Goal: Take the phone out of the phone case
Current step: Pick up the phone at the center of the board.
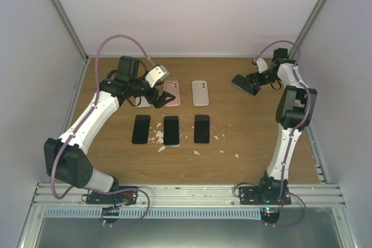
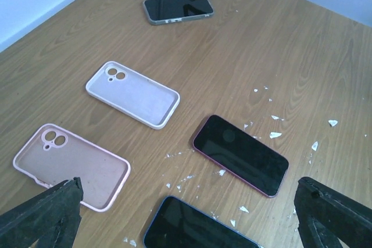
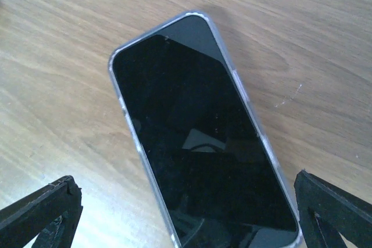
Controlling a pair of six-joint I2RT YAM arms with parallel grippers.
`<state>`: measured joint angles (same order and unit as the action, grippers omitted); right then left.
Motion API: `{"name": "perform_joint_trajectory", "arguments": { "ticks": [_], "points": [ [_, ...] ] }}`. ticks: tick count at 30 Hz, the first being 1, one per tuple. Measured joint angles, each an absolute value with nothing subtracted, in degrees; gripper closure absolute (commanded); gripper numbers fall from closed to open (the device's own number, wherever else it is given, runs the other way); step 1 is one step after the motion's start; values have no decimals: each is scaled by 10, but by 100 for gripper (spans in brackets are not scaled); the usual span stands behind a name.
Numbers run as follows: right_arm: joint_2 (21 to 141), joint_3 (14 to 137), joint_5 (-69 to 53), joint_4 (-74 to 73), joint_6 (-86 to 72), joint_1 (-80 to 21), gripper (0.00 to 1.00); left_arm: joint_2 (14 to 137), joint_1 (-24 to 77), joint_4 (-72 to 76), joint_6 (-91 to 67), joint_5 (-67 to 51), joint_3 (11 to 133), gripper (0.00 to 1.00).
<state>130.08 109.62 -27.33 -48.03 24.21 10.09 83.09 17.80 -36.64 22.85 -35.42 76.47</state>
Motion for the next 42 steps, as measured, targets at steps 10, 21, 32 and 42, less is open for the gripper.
{"name": "perform_joint_trajectory", "arguments": {
  "ticks": [10, 21, 32, 42],
  "points": [
    [1370, 1139, -288, -485, 219, 101, 0, 824, 154, -352, 208, -372, 744, 1],
    [1377, 1147, -321, -507, 227, 98, 0, 820, 145, -340, 199, -392, 736, 1],
    [1335, 1070, -189, -447, 257, 35, 1, 820, 138, -336, 194, -401, 735, 1],
    [1291, 987, -128, -398, 267, 6, 16, 820, 134, -336, 188, -403, 731, 1]
  ]
}}
